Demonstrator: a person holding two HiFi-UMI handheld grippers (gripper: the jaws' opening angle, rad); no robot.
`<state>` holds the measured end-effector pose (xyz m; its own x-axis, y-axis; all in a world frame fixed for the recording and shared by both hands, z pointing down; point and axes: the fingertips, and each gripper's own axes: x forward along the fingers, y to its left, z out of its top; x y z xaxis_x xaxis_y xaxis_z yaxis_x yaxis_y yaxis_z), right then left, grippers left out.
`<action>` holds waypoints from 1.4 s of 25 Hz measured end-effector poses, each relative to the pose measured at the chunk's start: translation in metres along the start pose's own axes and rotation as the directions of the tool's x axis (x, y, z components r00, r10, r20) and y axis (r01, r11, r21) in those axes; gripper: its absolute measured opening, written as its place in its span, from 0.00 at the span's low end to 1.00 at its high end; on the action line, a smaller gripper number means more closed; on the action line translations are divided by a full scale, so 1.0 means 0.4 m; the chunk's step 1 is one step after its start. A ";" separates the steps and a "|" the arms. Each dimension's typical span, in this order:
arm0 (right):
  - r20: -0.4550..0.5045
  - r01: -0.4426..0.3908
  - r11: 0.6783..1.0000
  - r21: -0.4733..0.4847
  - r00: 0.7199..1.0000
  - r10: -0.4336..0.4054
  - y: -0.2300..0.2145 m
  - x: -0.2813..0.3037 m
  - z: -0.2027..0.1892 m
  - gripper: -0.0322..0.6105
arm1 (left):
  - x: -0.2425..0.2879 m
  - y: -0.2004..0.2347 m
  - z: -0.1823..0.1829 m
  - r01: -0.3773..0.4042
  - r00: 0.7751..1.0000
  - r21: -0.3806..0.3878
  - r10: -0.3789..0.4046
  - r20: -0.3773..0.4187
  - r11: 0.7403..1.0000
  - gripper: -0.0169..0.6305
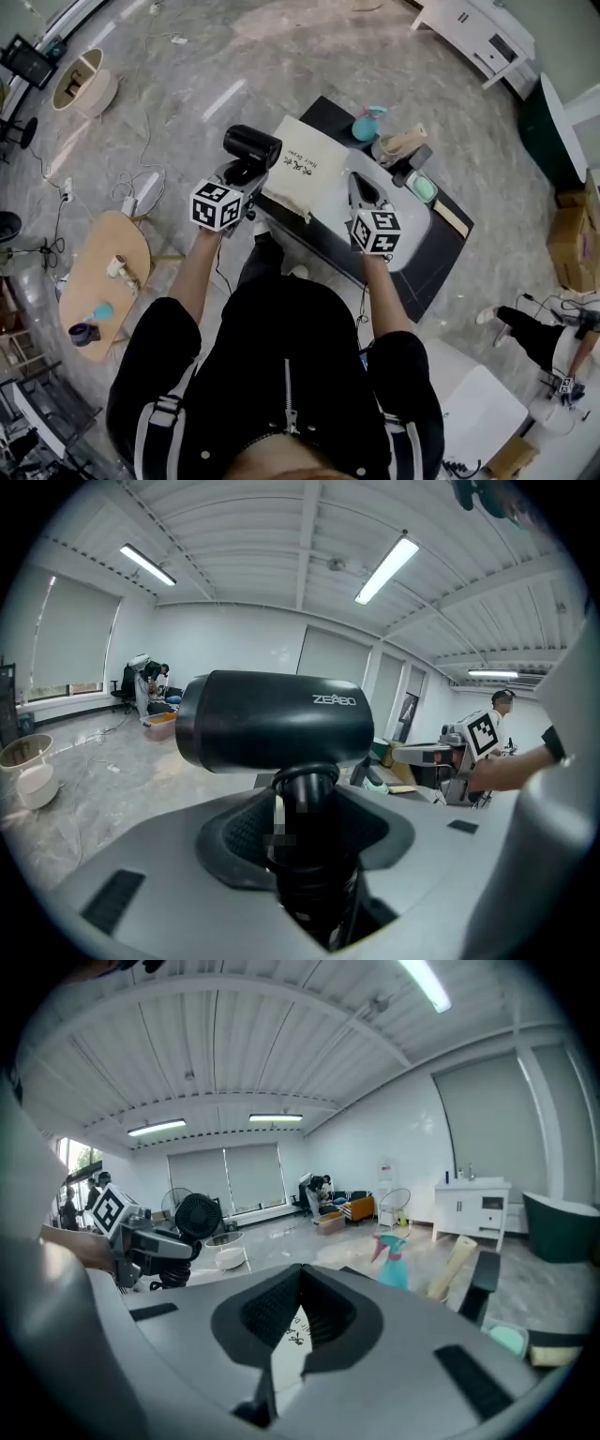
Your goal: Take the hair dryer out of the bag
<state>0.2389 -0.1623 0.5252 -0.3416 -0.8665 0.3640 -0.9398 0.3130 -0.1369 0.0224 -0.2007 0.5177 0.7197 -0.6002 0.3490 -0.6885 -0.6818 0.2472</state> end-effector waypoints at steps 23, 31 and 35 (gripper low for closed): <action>0.159 0.112 0.987 -0.115 0.983 -0.093 -0.031 -0.160 0.118 0.06 | 0.022 -0.112 0.087 0.052 0.994 0.052 -0.056 0.089 0.997 0.34; 0.159 0.117 0.988 -0.103 0.982 -0.099 -0.034 -0.162 0.107 0.06 | 0.027 -0.114 0.066 0.056 0.995 0.043 -0.059 0.075 0.997 0.34; 0.157 0.120 0.988 -0.100 0.982 -0.103 -0.033 -0.163 0.103 0.06 | 0.028 -0.118 0.062 0.062 0.995 0.039 -0.065 0.072 0.997 0.34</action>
<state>0.2739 -0.1260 0.4654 -0.2379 -0.9443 0.2274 -0.9697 0.2444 0.0001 0.0651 -0.1857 0.4877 0.7675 -0.5833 0.2661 -0.6383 -0.7337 0.2329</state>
